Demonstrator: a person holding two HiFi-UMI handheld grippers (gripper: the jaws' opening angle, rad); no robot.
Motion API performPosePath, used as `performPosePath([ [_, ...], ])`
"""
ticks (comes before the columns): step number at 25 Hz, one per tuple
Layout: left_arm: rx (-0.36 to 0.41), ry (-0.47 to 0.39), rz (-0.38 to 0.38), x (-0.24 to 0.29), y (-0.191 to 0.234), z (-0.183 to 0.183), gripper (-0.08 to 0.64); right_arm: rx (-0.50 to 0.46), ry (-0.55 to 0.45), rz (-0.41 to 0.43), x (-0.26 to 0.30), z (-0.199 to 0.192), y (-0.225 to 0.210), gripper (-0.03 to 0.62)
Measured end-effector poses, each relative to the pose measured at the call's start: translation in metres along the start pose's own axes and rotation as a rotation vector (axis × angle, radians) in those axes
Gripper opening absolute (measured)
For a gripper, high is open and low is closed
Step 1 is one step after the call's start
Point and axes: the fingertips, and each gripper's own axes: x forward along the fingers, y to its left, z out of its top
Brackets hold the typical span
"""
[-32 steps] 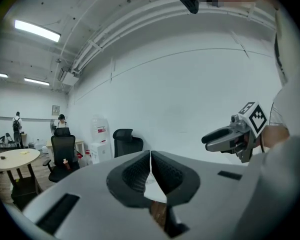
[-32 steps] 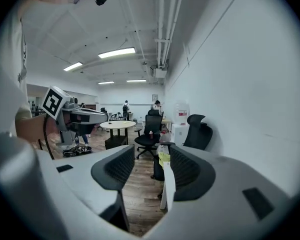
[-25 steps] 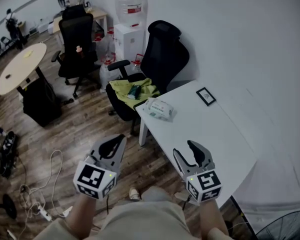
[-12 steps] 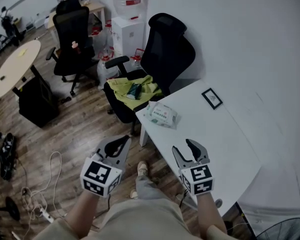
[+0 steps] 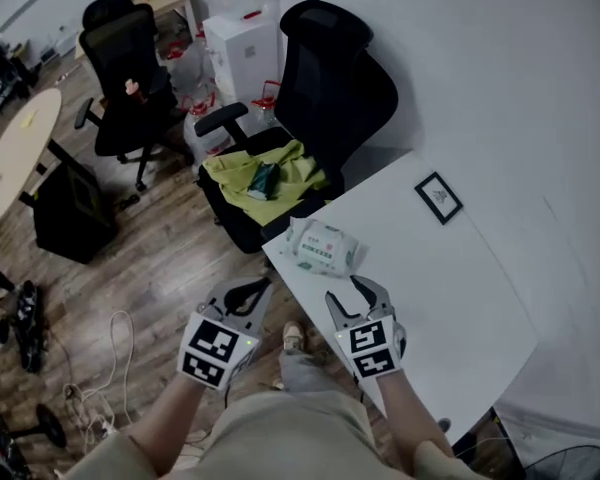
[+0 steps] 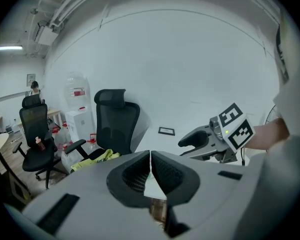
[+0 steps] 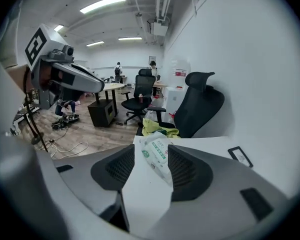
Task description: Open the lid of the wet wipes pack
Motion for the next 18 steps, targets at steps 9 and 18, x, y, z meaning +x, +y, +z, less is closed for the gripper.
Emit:
performPosePath([
  [9, 0.019, 0.124, -0.023, 0.068, 0.026, -0.014, 0.026, -0.077, 0.081, 0.033, 0.073, -0.015, -0.025, 0.221],
  [18, 0.057, 0.199, -0.053, 0.116, 0.045, -0.038, 0.026, -0.148, 0.139, 0.043, 0.125, -0.023, -0.030, 0.222],
])
